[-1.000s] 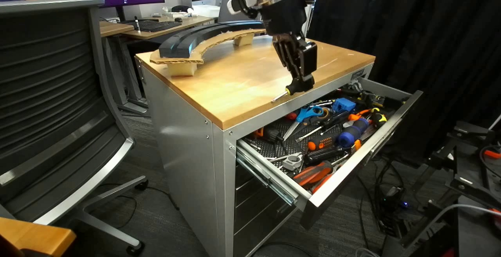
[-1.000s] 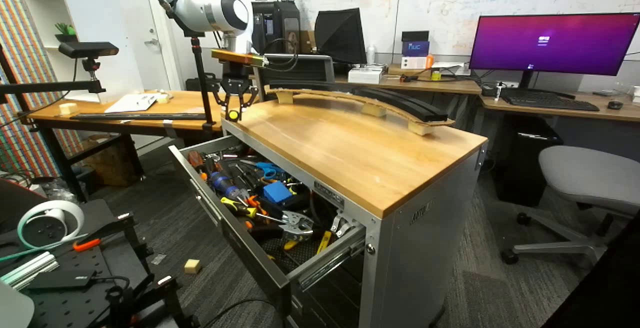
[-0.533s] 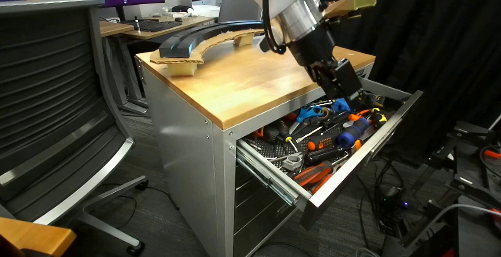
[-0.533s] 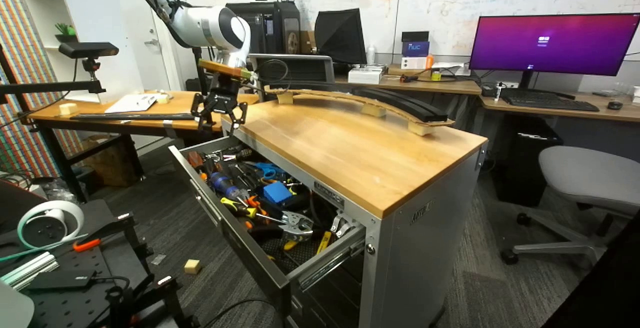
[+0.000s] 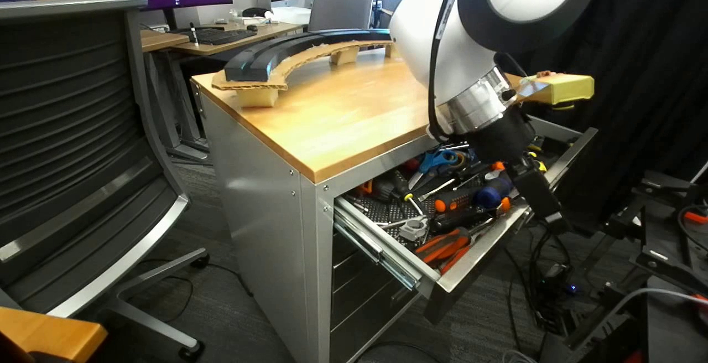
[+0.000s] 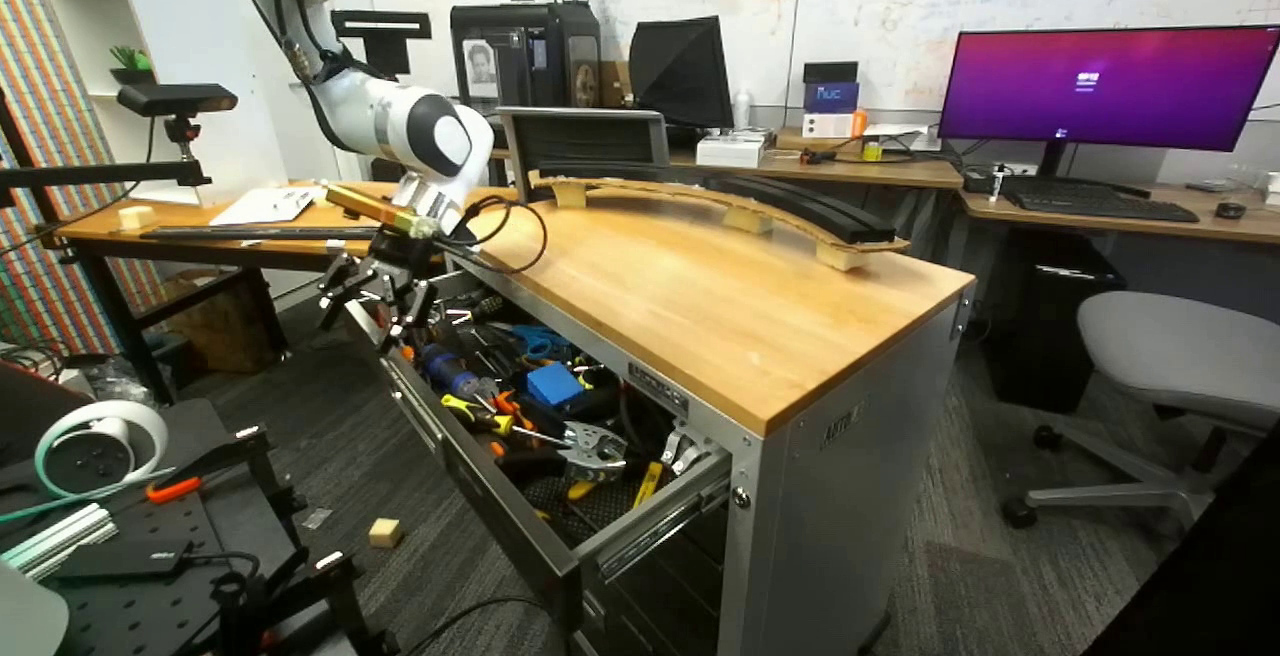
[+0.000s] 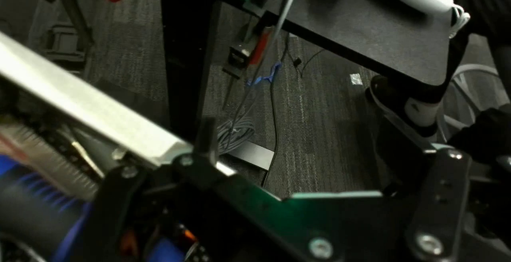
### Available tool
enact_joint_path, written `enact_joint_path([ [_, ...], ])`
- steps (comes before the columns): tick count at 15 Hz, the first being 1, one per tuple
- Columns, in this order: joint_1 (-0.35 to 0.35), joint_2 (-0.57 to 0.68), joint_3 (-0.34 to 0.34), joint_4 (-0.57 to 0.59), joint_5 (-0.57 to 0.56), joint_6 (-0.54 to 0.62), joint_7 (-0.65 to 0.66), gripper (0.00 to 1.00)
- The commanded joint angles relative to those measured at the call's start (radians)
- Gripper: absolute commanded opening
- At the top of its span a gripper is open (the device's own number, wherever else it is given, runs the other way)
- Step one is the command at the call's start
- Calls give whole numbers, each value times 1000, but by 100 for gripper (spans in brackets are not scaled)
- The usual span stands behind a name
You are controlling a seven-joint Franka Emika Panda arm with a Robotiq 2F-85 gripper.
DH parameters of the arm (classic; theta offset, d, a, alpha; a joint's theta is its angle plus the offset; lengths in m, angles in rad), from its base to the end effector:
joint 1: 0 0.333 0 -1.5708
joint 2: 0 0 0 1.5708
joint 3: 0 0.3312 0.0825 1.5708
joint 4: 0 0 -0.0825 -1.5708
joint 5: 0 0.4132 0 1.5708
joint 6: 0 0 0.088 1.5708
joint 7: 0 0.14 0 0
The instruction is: Place the screwdriver inside the open drawer then close the drawer
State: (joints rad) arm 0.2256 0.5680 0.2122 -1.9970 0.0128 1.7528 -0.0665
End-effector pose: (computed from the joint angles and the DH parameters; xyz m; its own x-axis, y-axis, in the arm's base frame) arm 0.4521 0.2230 0.1130 0.5811 0.4070 -0.7048 0.4211 -0.8914 -0.1675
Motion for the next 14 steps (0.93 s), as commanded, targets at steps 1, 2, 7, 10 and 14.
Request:
enact_joint_path([
  [1,-1,-47,-5,-104,113,124,122,74],
  [2,3,-44,-6,-118,138,170,152,73],
  [7,15,-38,-25,-122,223,334,299,38],
  [10,42,-41,-55,-109,194,389,420,15],
  [14,108,-9,-112,-62,92,459,575,1],
])
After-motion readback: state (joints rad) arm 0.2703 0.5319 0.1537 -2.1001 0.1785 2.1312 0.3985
